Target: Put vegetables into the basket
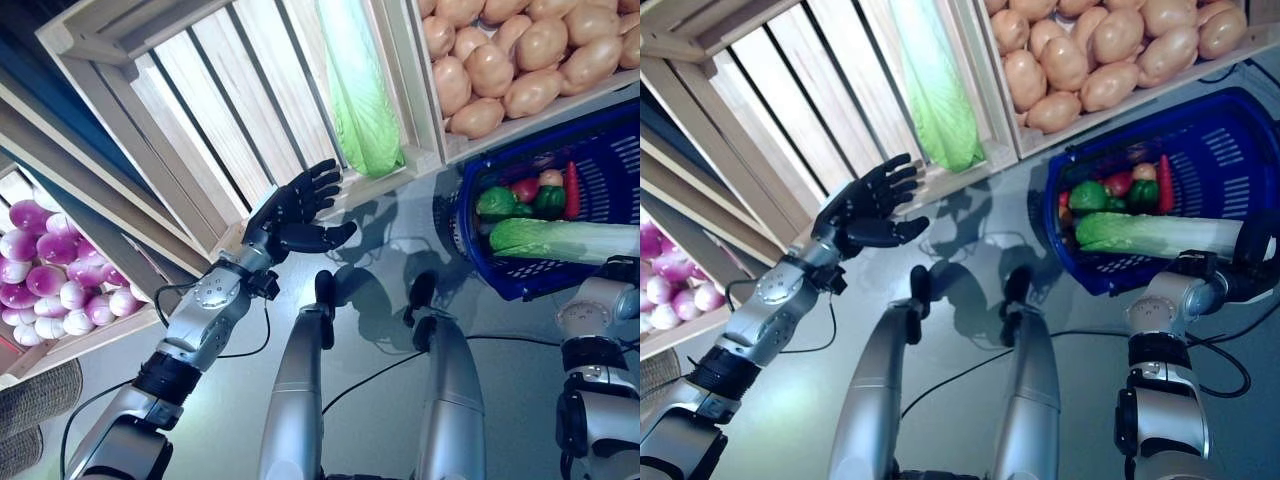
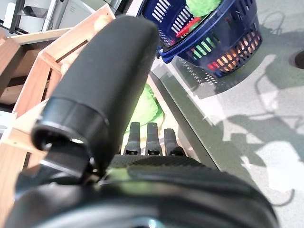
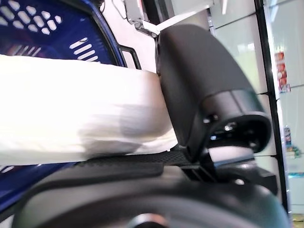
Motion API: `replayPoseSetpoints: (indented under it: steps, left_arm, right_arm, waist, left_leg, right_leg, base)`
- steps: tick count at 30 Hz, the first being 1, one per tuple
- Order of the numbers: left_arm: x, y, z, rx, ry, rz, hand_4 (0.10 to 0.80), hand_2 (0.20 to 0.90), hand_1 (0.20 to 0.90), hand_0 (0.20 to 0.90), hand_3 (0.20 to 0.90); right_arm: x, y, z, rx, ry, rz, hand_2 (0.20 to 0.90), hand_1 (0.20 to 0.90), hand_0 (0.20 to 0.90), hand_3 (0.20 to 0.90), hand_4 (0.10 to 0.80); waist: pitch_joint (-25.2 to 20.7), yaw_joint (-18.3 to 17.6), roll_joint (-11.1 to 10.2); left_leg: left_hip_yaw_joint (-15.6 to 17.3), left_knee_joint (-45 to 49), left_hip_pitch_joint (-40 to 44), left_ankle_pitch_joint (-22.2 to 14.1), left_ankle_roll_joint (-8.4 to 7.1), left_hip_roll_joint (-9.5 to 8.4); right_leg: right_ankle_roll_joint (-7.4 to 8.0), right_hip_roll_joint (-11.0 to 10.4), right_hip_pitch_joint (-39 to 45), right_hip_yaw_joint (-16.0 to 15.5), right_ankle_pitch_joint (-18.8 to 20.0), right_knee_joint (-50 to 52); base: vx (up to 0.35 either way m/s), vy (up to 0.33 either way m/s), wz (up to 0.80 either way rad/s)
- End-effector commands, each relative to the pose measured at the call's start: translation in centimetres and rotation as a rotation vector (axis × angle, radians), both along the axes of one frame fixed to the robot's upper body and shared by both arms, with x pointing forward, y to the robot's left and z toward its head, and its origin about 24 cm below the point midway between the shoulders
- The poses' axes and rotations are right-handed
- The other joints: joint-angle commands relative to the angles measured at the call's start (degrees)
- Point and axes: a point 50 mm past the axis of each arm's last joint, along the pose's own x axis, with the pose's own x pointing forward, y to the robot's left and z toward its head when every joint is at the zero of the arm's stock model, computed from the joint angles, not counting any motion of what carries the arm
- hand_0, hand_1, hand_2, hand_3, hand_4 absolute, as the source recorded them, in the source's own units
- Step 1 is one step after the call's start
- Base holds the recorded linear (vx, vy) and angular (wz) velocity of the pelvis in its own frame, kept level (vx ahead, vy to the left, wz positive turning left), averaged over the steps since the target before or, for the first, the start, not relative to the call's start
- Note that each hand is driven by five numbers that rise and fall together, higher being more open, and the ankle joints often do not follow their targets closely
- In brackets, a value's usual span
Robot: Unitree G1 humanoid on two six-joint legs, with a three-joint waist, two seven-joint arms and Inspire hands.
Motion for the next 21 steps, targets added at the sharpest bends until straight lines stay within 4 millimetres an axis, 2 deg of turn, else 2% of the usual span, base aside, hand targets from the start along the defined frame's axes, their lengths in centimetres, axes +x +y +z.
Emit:
replayPoseSetpoints:
  steps: [1,9,13,17,21]
  left_arm:
    - [-1.1,-1.4,2.7,-0.069,-0.149,-0.072,0.800,0.900,0.900,0.900,0.900]
    - [-1.3,-1.1,3.5,-0.082,-0.181,-0.078,0.800,0.900,0.900,0.900,0.900]
    - [-1.3,-1.1,3.8,-0.071,-0.184,-0.092,0.800,0.900,0.900,0.900,0.900]
    - [-1.2,-1.3,4.0,-0.075,-0.191,-0.096,0.800,0.900,0.900,0.900,0.900]
    - [-1.1,-1.2,4.2,-0.070,-0.203,-0.088,0.800,0.900,0.900,0.900,0.900]
  right_arm:
    - [-2.0,-2.9,6.3,-0.256,-0.095,-0.111,0.300,0.300,0.300,0.300,0.400]
    - [-0.9,-1.5,8.2,-0.332,-0.070,-0.079,0.300,0.300,0.300,0.300,0.400]
    - [-0.5,-0.9,9.4,-0.316,-0.135,-0.060,0.300,0.300,0.300,0.300,0.400]
    - [0.2,-0.4,9.8,-0.301,-0.127,-0.046,0.300,0.300,0.300,0.300,0.400]
    - [0.5,-0.1,9.3,-0.265,-0.093,-0.051,0.300,0.300,0.300,0.300,0.400]
  waist:
    - [0.0,-0.4,1.9]
    - [0.0,-0.1,2.6]
    - [0.0,0.2,2.9]
    - [0.0,0.3,3.2]
    - [0.0,0.4,3.4]
  left_leg:
    - [-1.6,1.1,-1.0,-1.4,-0.77,-1.29]
    - [-1.7,2.7,-3.3,-1.6,-0.31,-1.58]
    - [-2.0,3.7,-4.9,-1.8,0.01,-2.07]
    - [-2.0,4.0,-5.5,-1.7,-0.01,-2.26]
    - [-2.0,3.6,-5.8,-1.6,-0.04,-2.39]
  right_leg:
    - [1.35,-0.3,3.3,-0.5,-1.4,4.3]
    - [1.19,-0.3,0.2,0.1,-1.4,6.3]
    - [1.03,0.0,-1.6,0.6,-1.3,7.5]
    - [1.03,0.1,-2.4,0.9,-1.4,8.2]
    - [1.11,0.2,-2.9,1.0,-1.3,8.4]
  base:
    - [0.034,-0.028,0.01]
    - [0.022,0.004,0.04]
    - [0.037,-0.015,0.02]
    - [0.011,0.008,0.02]
    - [0.000,0.000,0.00]
